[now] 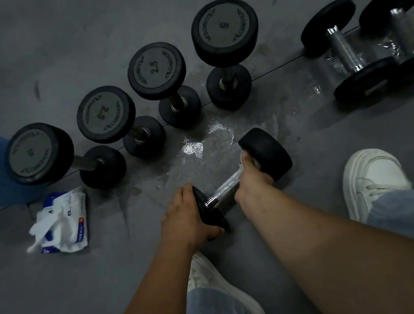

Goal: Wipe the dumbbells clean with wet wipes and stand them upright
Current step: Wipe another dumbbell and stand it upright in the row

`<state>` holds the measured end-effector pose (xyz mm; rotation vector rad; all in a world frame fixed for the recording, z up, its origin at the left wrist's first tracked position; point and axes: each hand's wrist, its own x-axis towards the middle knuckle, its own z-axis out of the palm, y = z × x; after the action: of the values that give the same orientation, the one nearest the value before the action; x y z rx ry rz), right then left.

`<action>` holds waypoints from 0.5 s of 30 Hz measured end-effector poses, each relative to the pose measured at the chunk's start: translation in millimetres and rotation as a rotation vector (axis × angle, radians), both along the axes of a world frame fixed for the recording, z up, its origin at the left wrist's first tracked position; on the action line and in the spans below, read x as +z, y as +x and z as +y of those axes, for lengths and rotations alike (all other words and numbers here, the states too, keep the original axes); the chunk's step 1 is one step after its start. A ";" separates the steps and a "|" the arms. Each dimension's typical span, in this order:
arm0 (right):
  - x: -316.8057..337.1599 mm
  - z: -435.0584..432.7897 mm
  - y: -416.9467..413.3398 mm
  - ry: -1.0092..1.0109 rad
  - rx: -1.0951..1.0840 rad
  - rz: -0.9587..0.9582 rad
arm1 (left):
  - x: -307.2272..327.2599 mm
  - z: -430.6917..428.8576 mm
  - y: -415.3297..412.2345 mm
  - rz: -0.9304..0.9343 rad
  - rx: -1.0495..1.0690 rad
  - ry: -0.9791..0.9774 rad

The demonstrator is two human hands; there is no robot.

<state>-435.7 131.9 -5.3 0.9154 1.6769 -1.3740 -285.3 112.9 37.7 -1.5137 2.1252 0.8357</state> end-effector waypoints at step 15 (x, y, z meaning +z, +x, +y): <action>-16.2 48.2 -3.7 -0.320 -0.095 -0.256 | -2.9 -3.1 2.2 -0.015 -0.022 0.004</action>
<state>-439.4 180.2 -21.6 0.9464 1.1948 -1.4678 -283.1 109.8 34.8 -1.4876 2.1237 0.8179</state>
